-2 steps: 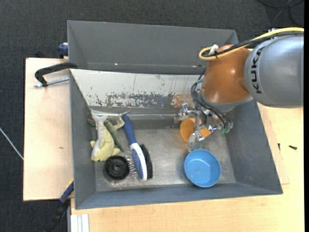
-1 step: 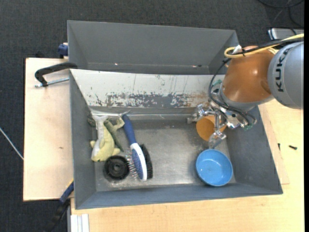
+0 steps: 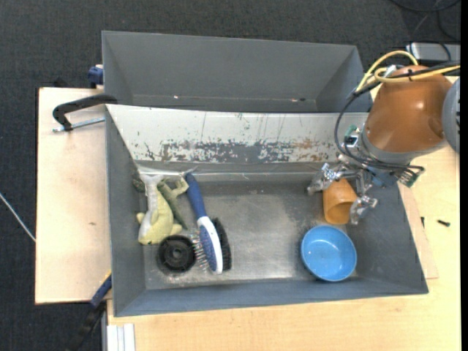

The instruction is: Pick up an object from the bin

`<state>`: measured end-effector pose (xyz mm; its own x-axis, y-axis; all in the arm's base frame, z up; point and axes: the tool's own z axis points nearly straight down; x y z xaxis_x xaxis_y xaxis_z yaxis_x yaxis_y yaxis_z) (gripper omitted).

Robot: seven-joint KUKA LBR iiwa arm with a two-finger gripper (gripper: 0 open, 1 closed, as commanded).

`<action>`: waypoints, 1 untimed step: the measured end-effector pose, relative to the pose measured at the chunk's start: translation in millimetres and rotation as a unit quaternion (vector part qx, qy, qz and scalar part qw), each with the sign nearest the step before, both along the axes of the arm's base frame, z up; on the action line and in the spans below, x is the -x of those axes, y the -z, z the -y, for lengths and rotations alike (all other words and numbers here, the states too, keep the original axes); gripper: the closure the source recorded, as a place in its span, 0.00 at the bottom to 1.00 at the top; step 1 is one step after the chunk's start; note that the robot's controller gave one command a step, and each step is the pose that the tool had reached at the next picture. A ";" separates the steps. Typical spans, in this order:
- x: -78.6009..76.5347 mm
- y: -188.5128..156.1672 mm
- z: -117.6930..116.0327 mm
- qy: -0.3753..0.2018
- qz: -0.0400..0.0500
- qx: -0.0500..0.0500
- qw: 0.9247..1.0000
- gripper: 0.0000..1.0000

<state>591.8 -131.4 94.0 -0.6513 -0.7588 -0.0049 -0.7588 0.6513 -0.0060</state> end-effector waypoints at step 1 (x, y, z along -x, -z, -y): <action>-1.2 -1.1 -3.4 -0.001 0.001 -0.002 1.000 1.00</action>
Offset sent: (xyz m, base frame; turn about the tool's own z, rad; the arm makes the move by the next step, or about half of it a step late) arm 0.0000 0.0000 0.0000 0.0000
